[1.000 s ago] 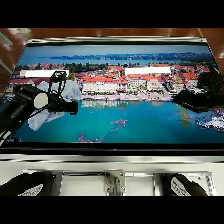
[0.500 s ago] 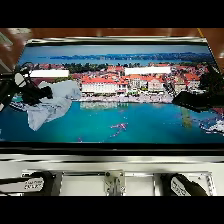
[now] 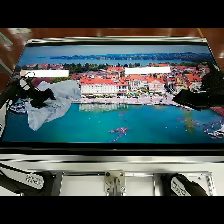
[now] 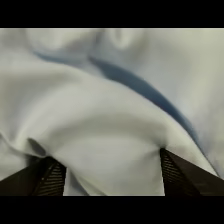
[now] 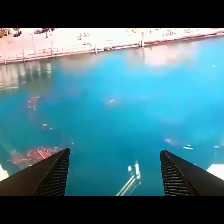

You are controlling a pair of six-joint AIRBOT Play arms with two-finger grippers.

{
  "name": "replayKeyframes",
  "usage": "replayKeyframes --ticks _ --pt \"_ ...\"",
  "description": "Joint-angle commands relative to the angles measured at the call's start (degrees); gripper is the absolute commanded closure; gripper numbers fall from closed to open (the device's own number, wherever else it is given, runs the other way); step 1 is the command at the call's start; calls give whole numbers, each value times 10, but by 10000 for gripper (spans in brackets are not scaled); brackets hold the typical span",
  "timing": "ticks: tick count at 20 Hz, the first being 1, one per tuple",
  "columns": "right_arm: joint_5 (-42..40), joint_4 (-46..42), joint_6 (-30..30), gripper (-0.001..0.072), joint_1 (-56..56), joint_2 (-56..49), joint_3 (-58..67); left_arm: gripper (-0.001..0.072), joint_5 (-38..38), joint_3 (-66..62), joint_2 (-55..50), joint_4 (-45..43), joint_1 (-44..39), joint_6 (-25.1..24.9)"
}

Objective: Fold the shirts.

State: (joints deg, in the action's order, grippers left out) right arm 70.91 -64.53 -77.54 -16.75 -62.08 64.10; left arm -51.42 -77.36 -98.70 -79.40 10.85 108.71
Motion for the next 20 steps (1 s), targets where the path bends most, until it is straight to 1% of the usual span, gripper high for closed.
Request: replayKeyframes --ticks 1,2,4,6,7,8,10,13,15,18,20 --pt "-2 6 -9 24 1 0 0 651 52 -1 -13 67 1 -23" --pt "-1 11 -8 24 1 0 0 666 48 -2 -4 91 -2 -62" --pt "9 19 -8 24 1 0 0 667 38 -7 37 109 -20 -116" --pt "15 23 -8 24 1 0 0 668 37 -9 121 109 -61 -175" --pt "13 30 -8 24 1 0 0 668 33 -9 176 109 -91 -193" --pt "11 37 -8 24 1 1 0 668 27 -9 228 109 -121 -201" --pt "18 60 4 24 1 9 6 668 21 -9 331 109 -193 -201" --pt "47 53 22 25 1 47 43 668 19 -9 430 109 -317 -156" --pt "64 33 22 24 1 85 69 668 19 -9 445 109 -397 -143" --pt "100 12 22 25 0 134 81 668 29 13 418 108 -500 -123" --pt "165 -5 17 24 0 144 80 668 42 50 384 109 -539 -112"
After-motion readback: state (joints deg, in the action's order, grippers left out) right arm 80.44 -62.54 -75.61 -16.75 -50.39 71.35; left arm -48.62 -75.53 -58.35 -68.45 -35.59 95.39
